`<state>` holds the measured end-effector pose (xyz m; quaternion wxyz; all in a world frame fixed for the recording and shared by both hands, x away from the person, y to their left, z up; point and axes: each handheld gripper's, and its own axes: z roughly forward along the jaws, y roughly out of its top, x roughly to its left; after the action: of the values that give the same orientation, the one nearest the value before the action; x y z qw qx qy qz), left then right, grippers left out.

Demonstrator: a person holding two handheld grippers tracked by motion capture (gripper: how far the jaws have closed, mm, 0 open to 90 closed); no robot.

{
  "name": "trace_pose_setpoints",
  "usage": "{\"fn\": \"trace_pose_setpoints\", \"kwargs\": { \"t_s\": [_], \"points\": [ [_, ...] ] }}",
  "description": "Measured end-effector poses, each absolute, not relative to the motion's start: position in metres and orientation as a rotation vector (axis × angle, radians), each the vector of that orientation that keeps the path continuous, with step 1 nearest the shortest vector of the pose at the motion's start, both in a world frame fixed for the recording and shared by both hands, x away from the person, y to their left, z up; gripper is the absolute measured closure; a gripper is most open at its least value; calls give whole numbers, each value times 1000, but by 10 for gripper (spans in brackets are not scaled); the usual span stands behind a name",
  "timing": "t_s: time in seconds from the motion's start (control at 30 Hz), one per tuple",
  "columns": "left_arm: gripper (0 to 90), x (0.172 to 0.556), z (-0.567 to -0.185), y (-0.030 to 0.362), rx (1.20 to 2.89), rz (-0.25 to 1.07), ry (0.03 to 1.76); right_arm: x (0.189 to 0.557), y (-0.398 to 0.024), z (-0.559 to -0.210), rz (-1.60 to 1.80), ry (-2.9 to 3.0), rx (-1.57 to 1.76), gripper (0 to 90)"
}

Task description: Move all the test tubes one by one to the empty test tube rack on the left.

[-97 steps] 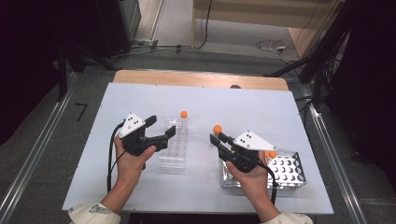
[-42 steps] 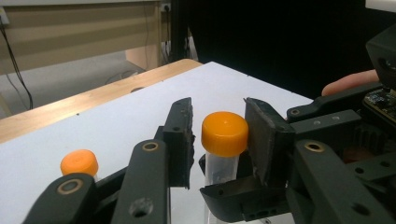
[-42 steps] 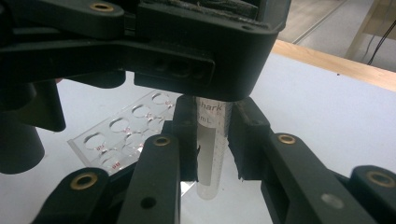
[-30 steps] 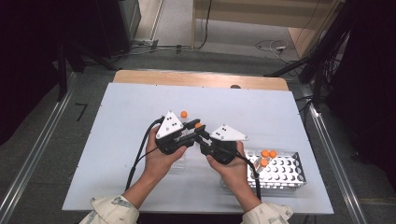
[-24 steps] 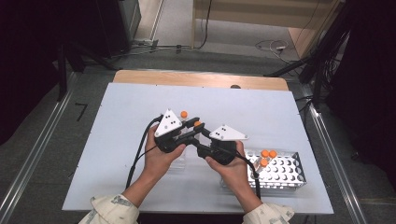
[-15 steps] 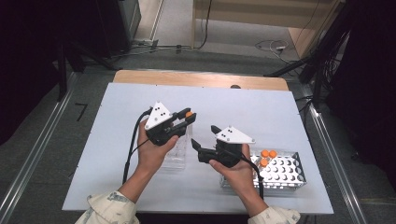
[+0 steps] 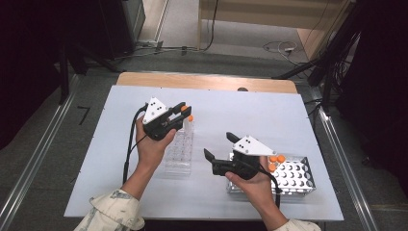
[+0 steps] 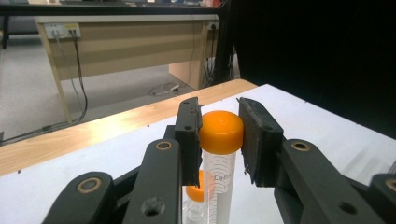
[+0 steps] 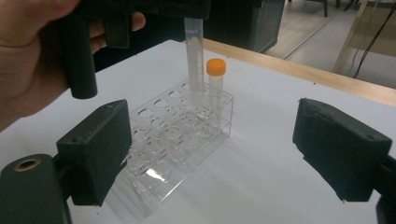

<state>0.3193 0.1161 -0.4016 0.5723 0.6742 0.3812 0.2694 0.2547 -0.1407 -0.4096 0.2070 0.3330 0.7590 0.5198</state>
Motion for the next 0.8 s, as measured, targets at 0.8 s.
{"fn": "trace_pose_setpoints", "kwargs": {
  "t_s": [0.8],
  "points": [
    [698,325,-432,106,1699,666,905,249,-153,-407,1461,2095,936,119]
  ]
}}
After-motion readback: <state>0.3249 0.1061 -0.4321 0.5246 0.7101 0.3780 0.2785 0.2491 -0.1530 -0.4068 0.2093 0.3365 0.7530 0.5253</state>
